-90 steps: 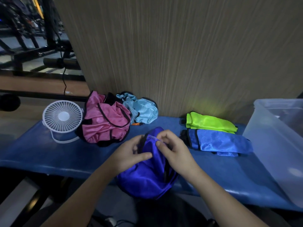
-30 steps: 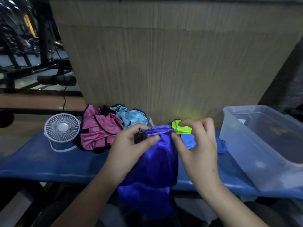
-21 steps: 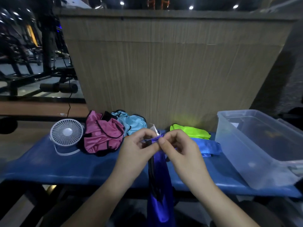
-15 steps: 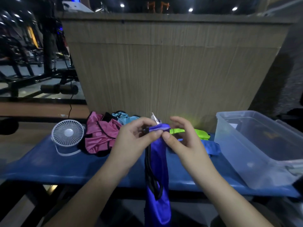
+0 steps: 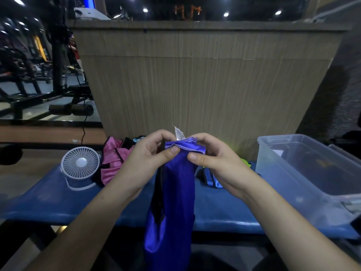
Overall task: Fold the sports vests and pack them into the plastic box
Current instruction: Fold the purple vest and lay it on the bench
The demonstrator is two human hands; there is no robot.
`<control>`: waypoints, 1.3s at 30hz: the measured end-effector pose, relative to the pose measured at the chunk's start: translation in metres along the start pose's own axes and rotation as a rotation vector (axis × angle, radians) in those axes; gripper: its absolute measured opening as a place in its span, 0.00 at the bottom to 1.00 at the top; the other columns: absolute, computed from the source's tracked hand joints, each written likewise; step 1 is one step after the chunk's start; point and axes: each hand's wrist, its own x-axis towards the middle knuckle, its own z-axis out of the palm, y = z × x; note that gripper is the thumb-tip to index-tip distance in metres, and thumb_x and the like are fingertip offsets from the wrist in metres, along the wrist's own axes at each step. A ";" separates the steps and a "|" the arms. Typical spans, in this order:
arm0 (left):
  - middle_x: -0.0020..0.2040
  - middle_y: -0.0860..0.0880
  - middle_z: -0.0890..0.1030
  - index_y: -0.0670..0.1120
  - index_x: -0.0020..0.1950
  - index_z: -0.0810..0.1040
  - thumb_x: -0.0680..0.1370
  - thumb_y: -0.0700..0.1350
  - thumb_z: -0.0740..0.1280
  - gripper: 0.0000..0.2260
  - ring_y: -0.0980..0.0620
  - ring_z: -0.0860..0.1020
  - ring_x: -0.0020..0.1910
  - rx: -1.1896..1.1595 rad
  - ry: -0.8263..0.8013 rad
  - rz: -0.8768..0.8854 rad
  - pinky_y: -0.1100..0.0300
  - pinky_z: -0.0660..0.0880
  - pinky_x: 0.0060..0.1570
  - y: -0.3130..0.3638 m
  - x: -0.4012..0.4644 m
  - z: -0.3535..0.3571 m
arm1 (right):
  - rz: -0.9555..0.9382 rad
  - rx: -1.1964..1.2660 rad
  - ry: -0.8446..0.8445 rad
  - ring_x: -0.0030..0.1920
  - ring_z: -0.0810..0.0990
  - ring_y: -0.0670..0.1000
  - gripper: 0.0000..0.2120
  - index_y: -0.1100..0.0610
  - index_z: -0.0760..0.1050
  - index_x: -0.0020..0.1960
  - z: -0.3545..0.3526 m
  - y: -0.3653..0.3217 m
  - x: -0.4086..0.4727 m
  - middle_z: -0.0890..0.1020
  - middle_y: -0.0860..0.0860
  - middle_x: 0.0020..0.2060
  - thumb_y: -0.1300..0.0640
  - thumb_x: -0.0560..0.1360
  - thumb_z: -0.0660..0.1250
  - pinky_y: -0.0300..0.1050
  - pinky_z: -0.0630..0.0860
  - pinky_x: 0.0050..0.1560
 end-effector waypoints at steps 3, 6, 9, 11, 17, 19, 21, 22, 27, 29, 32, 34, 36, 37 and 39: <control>0.48 0.43 0.83 0.47 0.49 0.81 0.76 0.43 0.70 0.03 0.50 0.80 0.49 0.012 0.025 -0.012 0.58 0.77 0.52 -0.002 0.000 -0.005 | -0.034 0.033 0.008 0.48 0.81 0.52 0.10 0.66 0.77 0.54 0.002 -0.001 -0.001 0.83 0.57 0.46 0.62 0.75 0.70 0.43 0.77 0.53; 0.47 0.46 0.84 0.47 0.48 0.83 0.76 0.41 0.70 0.03 0.52 0.81 0.49 0.036 0.080 -0.011 0.62 0.77 0.48 -0.003 0.000 -0.008 | -0.100 0.009 0.079 0.43 0.82 0.49 0.03 0.64 0.76 0.49 0.005 -0.004 -0.001 0.84 0.54 0.41 0.66 0.76 0.68 0.41 0.78 0.47; 0.43 0.50 0.84 0.52 0.44 0.83 0.77 0.38 0.70 0.08 0.57 0.81 0.42 0.085 0.132 0.003 0.68 0.75 0.39 -0.005 0.001 -0.008 | -0.145 -0.032 0.101 0.43 0.81 0.50 0.03 0.65 0.76 0.49 0.008 -0.006 0.001 0.84 0.55 0.41 0.67 0.76 0.68 0.42 0.79 0.46; 0.41 0.52 0.84 0.52 0.43 0.83 0.77 0.37 0.71 0.09 0.59 0.80 0.39 0.096 0.159 0.011 0.69 0.74 0.35 -0.005 0.001 -0.007 | -0.143 -0.062 0.102 0.42 0.81 0.50 0.03 0.65 0.76 0.48 0.008 -0.008 0.001 0.84 0.54 0.40 0.66 0.76 0.69 0.41 0.79 0.45; 0.46 0.51 0.86 0.52 0.45 0.85 0.74 0.38 0.74 0.08 0.57 0.82 0.48 0.108 0.214 0.037 0.66 0.76 0.49 -0.012 0.003 -0.012 | -0.124 -0.143 0.161 0.39 0.83 0.48 0.02 0.64 0.79 0.47 0.005 -0.009 0.003 0.86 0.53 0.37 0.66 0.78 0.68 0.40 0.78 0.42; 0.46 0.51 0.86 0.50 0.47 0.85 0.72 0.40 0.75 0.07 0.57 0.82 0.48 0.076 0.221 0.023 0.66 0.76 0.49 -0.015 0.004 -0.012 | -0.123 -0.154 0.166 0.40 0.83 0.48 0.03 0.65 0.79 0.49 0.004 -0.009 0.003 0.86 0.53 0.39 0.68 0.78 0.67 0.39 0.78 0.42; 0.47 0.50 0.86 0.48 0.49 0.84 0.72 0.41 0.75 0.07 0.56 0.82 0.49 0.061 0.227 0.015 0.64 0.76 0.51 -0.018 0.005 -0.012 | -0.118 -0.167 0.161 0.41 0.84 0.49 0.03 0.66 0.79 0.50 0.004 -0.009 0.003 0.86 0.54 0.40 0.69 0.78 0.66 0.39 0.79 0.43; 0.47 0.50 0.86 0.47 0.49 0.84 0.72 0.41 0.75 0.07 0.56 0.82 0.49 0.063 0.229 0.013 0.63 0.76 0.52 -0.020 0.005 -0.013 | -0.115 -0.178 0.161 0.41 0.84 0.49 0.04 0.66 0.79 0.50 0.004 -0.010 0.003 0.86 0.54 0.40 0.69 0.78 0.66 0.39 0.79 0.44; 0.46 0.51 0.85 0.48 0.47 0.83 0.74 0.38 0.74 0.06 0.57 0.82 0.48 0.082 0.226 0.006 0.63 0.76 0.51 -0.025 0.002 -0.014 | -0.121 -0.372 0.173 0.42 0.84 0.52 0.07 0.58 0.80 0.50 0.007 -0.006 0.003 0.86 0.52 0.41 0.68 0.78 0.67 0.48 0.81 0.47; 0.46 0.51 0.86 0.49 0.47 0.84 0.74 0.38 0.74 0.06 0.57 0.82 0.49 0.090 0.220 0.010 0.63 0.76 0.52 -0.027 0.001 -0.016 | -0.123 -0.423 0.169 0.46 0.83 0.61 0.08 0.53 0.81 0.50 0.008 -0.004 0.003 0.86 0.54 0.43 0.65 0.77 0.70 0.60 0.78 0.52; 0.48 0.50 0.86 0.47 0.49 0.84 0.76 0.36 0.72 0.07 0.55 0.83 0.52 0.109 0.175 0.029 0.63 0.77 0.52 -0.026 0.000 -0.016 | -0.096 -0.498 0.106 0.47 0.82 0.62 0.11 0.49 0.81 0.54 0.008 -0.005 0.006 0.86 0.53 0.43 0.58 0.74 0.75 0.63 0.78 0.54; 0.50 0.49 0.86 0.45 0.50 0.84 0.77 0.35 0.71 0.07 0.54 0.83 0.54 0.120 0.136 0.051 0.63 0.77 0.54 -0.025 0.001 -0.017 | -0.076 -0.582 0.047 0.47 0.83 0.57 0.14 0.48 0.81 0.57 0.008 -0.007 0.008 0.86 0.51 0.44 0.56 0.73 0.76 0.59 0.78 0.55; 0.49 0.49 0.86 0.45 0.50 0.84 0.77 0.35 0.70 0.07 0.54 0.83 0.53 0.130 0.107 0.058 0.64 0.77 0.54 -0.026 0.001 -0.018 | -0.059 -0.678 0.007 0.48 0.83 0.54 0.15 0.46 0.80 0.58 0.007 -0.009 0.010 0.86 0.50 0.45 0.53 0.73 0.76 0.57 0.78 0.56; 0.48 0.50 0.86 0.46 0.50 0.84 0.77 0.35 0.70 0.07 0.55 0.83 0.52 0.136 0.096 0.057 0.64 0.77 0.53 -0.026 0.001 -0.018 | -0.046 -0.713 -0.017 0.49 0.83 0.55 0.15 0.46 0.80 0.59 0.006 -0.010 0.011 0.86 0.51 0.45 0.53 0.73 0.76 0.56 0.78 0.55; 0.47 0.52 0.86 0.46 0.50 0.84 0.77 0.35 0.70 0.07 0.56 0.83 0.51 0.139 0.081 0.060 0.65 0.76 0.52 -0.029 0.001 -0.018 | -0.024 -0.767 -0.072 0.48 0.82 0.56 0.10 0.48 0.81 0.56 0.005 -0.012 0.013 0.85 0.52 0.43 0.53 0.75 0.74 0.54 0.78 0.52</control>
